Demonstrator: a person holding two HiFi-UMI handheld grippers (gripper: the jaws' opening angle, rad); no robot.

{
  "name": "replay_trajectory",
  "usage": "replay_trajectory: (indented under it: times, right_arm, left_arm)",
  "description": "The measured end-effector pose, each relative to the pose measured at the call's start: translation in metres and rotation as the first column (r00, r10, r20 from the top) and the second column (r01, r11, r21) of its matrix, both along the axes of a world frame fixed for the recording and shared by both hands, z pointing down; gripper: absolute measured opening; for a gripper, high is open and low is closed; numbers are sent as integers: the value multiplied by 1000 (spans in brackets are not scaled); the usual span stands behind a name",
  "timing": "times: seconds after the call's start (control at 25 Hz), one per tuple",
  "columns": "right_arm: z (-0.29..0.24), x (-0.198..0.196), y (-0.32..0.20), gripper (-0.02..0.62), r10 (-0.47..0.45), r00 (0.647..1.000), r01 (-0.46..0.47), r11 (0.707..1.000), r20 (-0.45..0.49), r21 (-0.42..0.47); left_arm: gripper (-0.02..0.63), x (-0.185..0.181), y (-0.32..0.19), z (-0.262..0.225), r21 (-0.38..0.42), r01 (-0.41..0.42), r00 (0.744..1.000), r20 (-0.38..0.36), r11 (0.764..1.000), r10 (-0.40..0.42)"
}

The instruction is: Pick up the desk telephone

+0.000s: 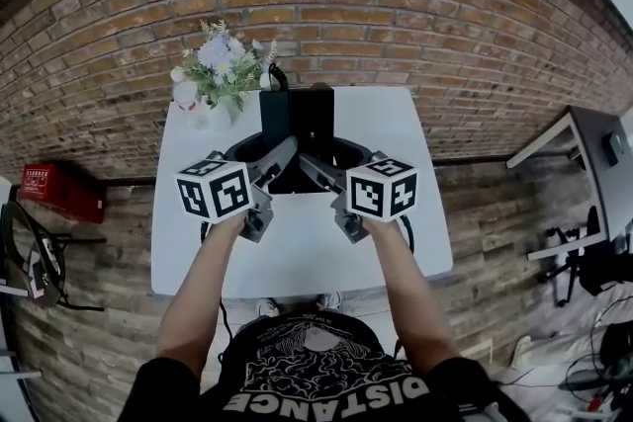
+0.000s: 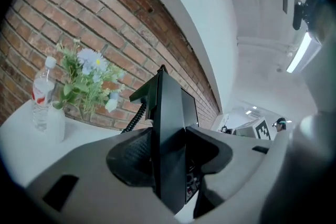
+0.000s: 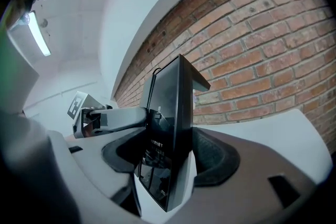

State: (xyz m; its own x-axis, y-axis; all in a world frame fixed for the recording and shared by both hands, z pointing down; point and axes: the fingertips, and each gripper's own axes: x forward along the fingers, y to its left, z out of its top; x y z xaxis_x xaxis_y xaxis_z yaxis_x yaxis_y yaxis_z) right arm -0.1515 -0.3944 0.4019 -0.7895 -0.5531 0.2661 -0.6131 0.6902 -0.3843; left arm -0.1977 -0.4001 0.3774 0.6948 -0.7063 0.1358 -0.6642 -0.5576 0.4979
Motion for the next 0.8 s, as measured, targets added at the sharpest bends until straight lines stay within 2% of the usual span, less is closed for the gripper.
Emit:
replay_trajectory:
  times: [0.32,0.6,0.8]
  right_arm:
    - [-65,-8,-1,272,7,1000,-9,988,16,157]
    - [-111,-10,8,273,-8,999,-3,964,39,267]
    - [-129,-10,16,273,-13,999,3,945,30,326]
  left_arm:
    - [194,-8,3,-67,157,18,1000,-3,987,-17]
    - [195,-9,16,-115,280,37,999,18,959,-44]
    - [195,-8,26,-133,334,46,998,14,942,-53]
